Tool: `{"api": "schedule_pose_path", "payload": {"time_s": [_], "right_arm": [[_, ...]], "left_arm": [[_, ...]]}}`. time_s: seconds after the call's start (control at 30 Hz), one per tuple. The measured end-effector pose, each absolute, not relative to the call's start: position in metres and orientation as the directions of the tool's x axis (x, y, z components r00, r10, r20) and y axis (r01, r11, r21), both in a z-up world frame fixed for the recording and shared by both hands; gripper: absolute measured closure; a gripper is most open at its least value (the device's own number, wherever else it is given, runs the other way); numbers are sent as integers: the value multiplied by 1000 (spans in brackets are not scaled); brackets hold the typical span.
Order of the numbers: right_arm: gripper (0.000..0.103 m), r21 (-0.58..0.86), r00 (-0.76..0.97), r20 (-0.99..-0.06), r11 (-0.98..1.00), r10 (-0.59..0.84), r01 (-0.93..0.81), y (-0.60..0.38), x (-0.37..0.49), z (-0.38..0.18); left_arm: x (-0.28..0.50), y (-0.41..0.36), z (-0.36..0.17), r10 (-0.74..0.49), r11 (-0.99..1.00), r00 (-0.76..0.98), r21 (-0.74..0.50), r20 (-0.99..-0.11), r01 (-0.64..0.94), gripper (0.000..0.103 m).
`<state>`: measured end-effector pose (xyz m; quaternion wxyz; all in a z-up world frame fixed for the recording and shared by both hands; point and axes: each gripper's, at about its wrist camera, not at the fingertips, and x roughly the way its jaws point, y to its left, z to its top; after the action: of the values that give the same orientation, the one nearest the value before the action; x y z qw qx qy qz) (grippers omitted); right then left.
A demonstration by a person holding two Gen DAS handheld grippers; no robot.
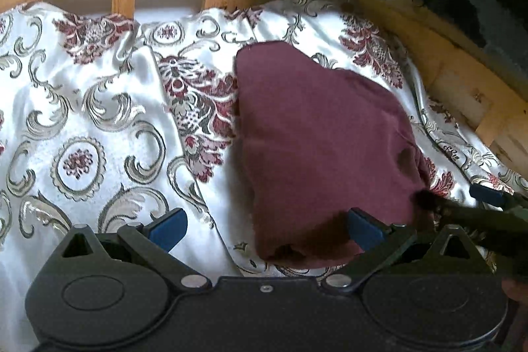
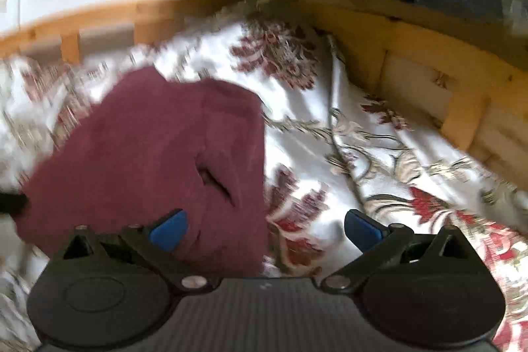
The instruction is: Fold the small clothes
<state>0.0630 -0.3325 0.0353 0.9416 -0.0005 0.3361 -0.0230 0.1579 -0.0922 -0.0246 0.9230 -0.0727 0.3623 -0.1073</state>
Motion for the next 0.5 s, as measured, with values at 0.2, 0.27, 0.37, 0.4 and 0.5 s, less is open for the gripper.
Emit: {"api": "schedule_pose_path", "payload": {"time_s": [0.2, 0.27, 0.37, 0.4, 0.5], "right_arm": [[4, 246, 815, -567, 969, 121, 27, -362, 74, 40], [27, 349, 801, -574, 936, 169, 53, -376, 84, 35], [50, 482, 767, -597, 869, 234, 111, -393, 93, 21], [51, 511, 763, -596, 851, 251, 119, -397, 93, 18], [58, 568, 752, -591, 812, 291, 132, -403, 96, 11]], "left_arm": [[163, -98, -31, -251, 967, 701, -212, -668, 144, 1], [164, -99, -33, -247, 968, 694, -208, -676, 142, 1], [166, -100, -36, -248, 967, 686, -214, -684, 135, 1], [166, -100, -37, -248, 967, 685, -216, -685, 134, 1], [167, -100, -38, -246, 967, 684, -217, -687, 131, 1]]}}
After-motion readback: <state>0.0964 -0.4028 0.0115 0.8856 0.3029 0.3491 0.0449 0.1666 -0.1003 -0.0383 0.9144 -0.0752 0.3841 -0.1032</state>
